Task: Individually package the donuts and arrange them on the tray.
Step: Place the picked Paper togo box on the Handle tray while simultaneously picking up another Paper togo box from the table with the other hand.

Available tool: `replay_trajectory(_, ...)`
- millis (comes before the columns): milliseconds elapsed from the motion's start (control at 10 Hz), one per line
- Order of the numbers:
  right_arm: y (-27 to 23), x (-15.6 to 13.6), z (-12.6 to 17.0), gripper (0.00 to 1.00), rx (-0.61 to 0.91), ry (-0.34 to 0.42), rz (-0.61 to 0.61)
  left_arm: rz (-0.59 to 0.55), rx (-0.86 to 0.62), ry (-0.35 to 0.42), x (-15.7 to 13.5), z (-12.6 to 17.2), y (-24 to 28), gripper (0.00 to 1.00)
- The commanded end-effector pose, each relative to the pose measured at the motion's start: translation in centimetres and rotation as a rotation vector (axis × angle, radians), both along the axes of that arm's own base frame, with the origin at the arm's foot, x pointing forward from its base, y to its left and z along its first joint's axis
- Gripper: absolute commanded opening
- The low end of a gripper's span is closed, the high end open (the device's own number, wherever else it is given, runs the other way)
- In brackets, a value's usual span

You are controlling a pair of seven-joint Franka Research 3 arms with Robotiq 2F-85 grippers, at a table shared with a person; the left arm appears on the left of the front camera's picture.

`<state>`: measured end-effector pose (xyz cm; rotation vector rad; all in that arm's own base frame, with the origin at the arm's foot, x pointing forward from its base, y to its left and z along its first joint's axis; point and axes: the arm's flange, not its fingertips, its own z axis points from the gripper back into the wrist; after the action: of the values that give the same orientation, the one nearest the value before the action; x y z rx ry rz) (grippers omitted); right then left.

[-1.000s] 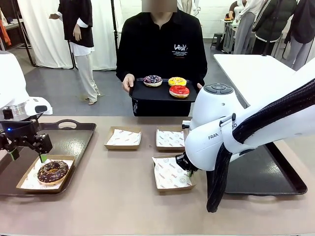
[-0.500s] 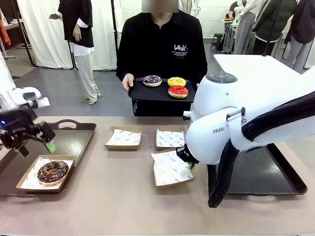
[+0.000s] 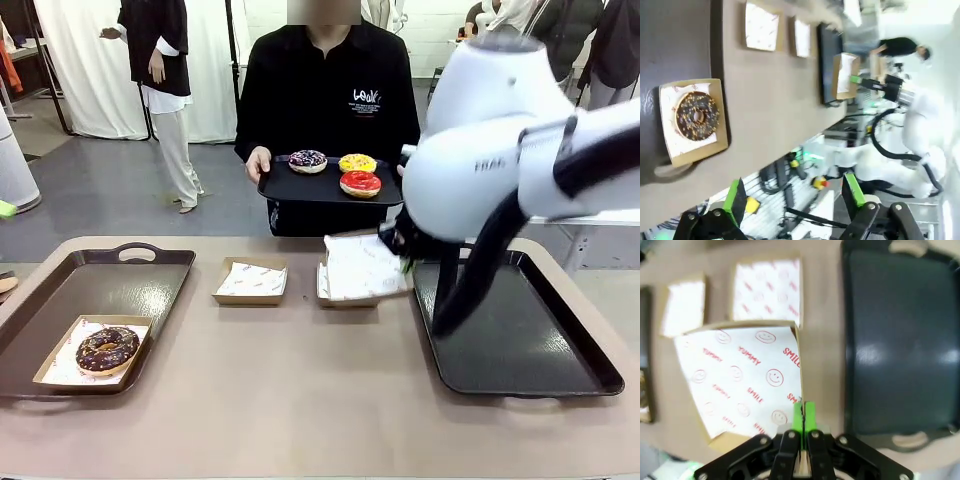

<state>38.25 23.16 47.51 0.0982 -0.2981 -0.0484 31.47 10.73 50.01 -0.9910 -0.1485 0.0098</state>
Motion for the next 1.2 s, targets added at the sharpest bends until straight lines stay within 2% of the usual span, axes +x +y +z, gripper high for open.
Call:
replay_trajectory(0,0.8,2.7,1.6,0.0,0.041,0.02,-0.051,0.064,-0.106,-0.024,-1.7,-1.8,5.2,1.0)
replay_trajectory(200,1.9,5.5,3.0,0.0,0.059,0.021,-0.074,0.138,-0.168,-0.022,-3.4,-4.5,9.6,1.0)
replay_trajectory(300,2.6,6.5,3.0,0.0,0.064,0.03,-0.081,0.157,-0.184,0.006,-3.9,-6.0,11.0,1.0)
replay_trajectory(500,3.6,8.6,2.5,0.0,0.06,0.04,-0.077,0.163,-0.186,0.049,-3.3,-8.8,12.5,1.0)
replay_trajectory(700,4.0,10.1,2.1,0.0,0.056,0.119,-0.053,0.152,-0.18,0.072,-2.9,-10.1,12.7,1.0)
replay_trajectory(900,4.6,11.4,2.1,0.0,0.003,0.134,-0.067,0.124,-0.174,0.084,-2.2,-10.8,12.8,1.0)
replay_trajectory(1100,4.9,12.6,1.9,0.0,-0.059,0.179,-0.089,0.157,-0.162,0.101,-2.9,-10.9,12.3,1.0)
